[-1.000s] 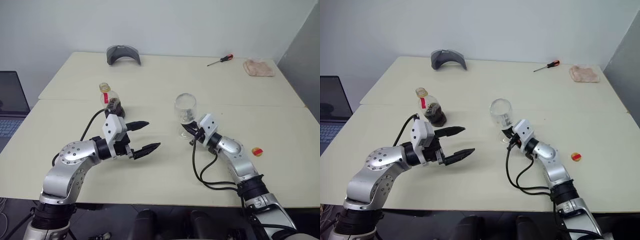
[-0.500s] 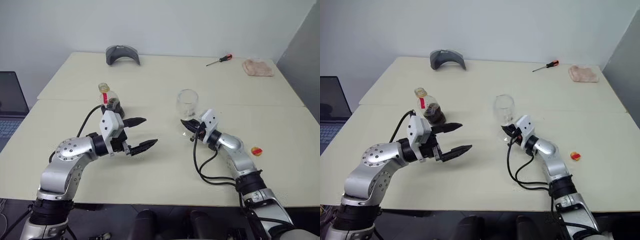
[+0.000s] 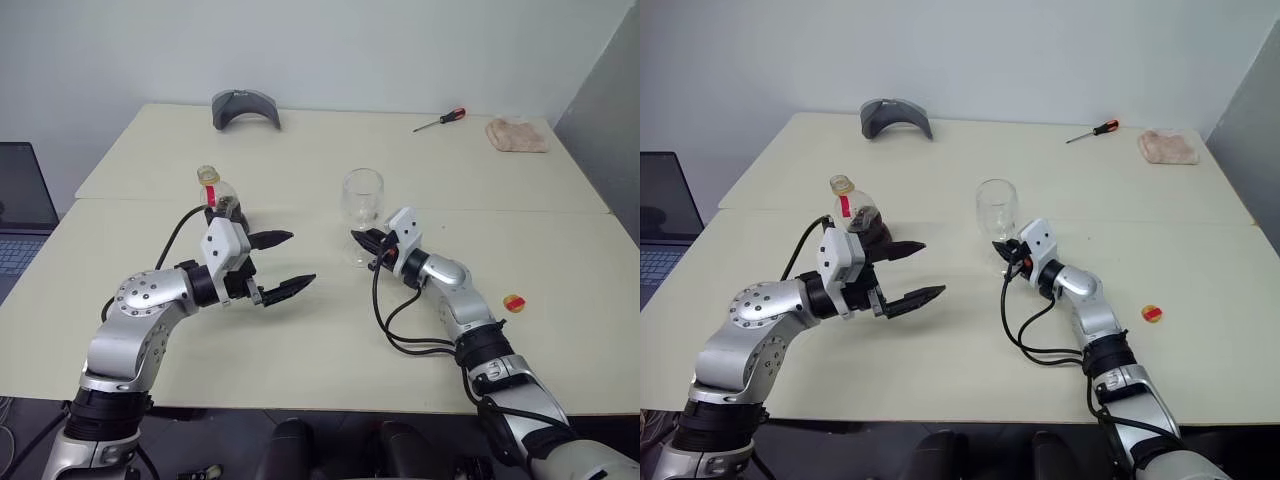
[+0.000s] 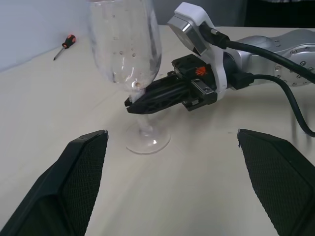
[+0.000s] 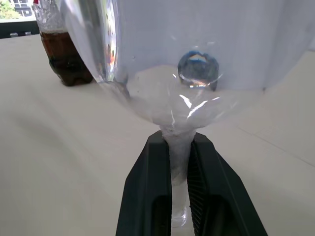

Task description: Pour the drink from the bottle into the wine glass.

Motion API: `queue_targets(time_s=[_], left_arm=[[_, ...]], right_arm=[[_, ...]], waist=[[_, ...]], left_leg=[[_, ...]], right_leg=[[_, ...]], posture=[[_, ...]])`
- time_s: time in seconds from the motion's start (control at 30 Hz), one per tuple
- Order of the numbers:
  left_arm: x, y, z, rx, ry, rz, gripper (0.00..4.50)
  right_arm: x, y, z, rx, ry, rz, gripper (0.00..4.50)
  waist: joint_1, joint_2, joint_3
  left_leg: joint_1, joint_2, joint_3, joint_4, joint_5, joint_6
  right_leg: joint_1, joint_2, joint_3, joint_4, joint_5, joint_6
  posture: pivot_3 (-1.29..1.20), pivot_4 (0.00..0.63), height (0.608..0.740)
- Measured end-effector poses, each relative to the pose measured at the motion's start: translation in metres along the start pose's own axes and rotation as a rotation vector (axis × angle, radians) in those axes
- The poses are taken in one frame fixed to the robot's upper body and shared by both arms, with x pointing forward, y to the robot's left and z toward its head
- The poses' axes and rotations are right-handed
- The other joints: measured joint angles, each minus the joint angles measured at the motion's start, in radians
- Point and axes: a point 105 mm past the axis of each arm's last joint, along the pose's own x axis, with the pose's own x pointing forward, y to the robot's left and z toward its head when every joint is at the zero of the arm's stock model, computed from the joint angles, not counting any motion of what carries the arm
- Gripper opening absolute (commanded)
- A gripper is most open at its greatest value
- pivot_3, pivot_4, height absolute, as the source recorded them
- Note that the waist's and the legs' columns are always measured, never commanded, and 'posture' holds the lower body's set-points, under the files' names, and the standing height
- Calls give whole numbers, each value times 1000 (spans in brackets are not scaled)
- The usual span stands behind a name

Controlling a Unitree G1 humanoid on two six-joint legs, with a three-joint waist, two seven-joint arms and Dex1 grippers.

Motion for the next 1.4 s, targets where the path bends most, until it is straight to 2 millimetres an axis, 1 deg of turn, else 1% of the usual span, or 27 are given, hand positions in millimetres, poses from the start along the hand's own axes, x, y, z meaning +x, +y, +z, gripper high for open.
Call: queue_targets(time_s=[0.07,0.1,0.17,0.2,0.23,0.4,0.43,0.6,0.67,0.8,0.9,0.97,1.03,1.1,1.2,1.3,1.4], left_arm=[[1,-1,1,5,-5,-2,4500],[1,0,1,7,-7,-2,4500],[1,0,1,11,-8,-2,4500],[1,0,1,12,-8,-2,4500],[1,0,1,13,-9,-2,4500],[1,-1,2,20,-8,-5,4500],[1,-1,2,23,-9,-7,4500],[1,0,2,31,-10,2,4500],[0,0,-1,16,-10,20,4500],[-3,-2,-13,-30,7,66,4500],[-4,-3,-15,-59,-10,114,4500],[-6,-5,-16,-74,-11,136,4500],[-5,-7,-17,-88,-16,150,4500],[-8,-9,-18,-100,-21,182,4500],[-17,-9,-30,-138,1,248,4500],[-22,-7,-36,-164,-1,313,4500],[-29,-6,-42,-167,-15,397,4500]], right_arm=[[0,0,-1,0,-2,1,887],[0,-1,-2,1,1,0,1148],[-1,0,-4,6,8,8,1854],[-1,1,-4,7,9,13,2138],[-1,1,-4,6,9,15,2550],[-2,2,-5,6,8,21,4256],[-2,3,-4,5,7,23,4464],[-13,1,-6,-8,26,29,4464],[-28,1,-10,-15,58,35,4464],[-63,2,-22,19,136,23,4464],[-90,16,-22,27,180,48,4464],[-103,27,-20,37,199,65,4464],[-108,34,-14,47,199,83,4464],[-116,43,-3,16,195,107,4464],[-128,54,6,-2,197,132,4464],[-133,62,13,-28,191,150,4464],[-134,70,28,-58,157,189,4464]], waist=[[0,0,0],[0,0,0],[0,0,0],[0,0,0],[0,0,0],[0,0,0],[0,0,0],[0,0,0],[4,0,0],[6,0,0],[7,0,0],[5,0,0],[2,0,0],[3,0,0],[6,0,0],[8,0,0],[8,0,0]], left_leg=[[0,0,0,0,0,0],[0,0,0,0,0,0],[0,0,0,0,0,0],[0,0,0,0,0,0],[0,0,0,0,0,0],[0,0,0,0,0,0],[0,0,0,0,0,0],[0,0,0,0,0,0],[0,0,0,0,0,0],[-1,0,0,0,0,0],[-1,0,-1,0,0,0],[0,0,-1,0,0,0],[0,1,-1,0,0,0],[0,0,-1,0,0,0],[0,0,-1,0,0,0],[0,0,-1,0,0,0],[0,0,-1,0,0,0]], right_leg=[[0,0,0,0,0,0],[0,0,0,0,0,0],[0,0,0,0,0,0],[0,0,0,0,0,0],[0,0,0,0,0,0],[0,0,0,0,0,0],[0,0,0,0,0,0],[0,0,0,0,0,0],[0,0,0,-1,0,0],[0,-1,0,0,0,0],[0,-1,-1,-1,0,0],[0,-1,-1,0,0,0],[0,-1,-1,0,0,0],[0,-1,-1,-1,0,0],[1,-1,-1,-2,0,0],[1,-1,-1,-1,0,0],[1,-1,-1,-2,0,0]], posture=[[0,150,740],[0,150,740],[0,150,740],[0,150,740],[0,150,740],[0,150,740],[0,150,740],[0,150,740],[0,150,740],[0,150,740],[0,150,740],[0,150,740],[0,150,740],[0,150,740],[0,150,740],[0,150,740],[0,150,740]])
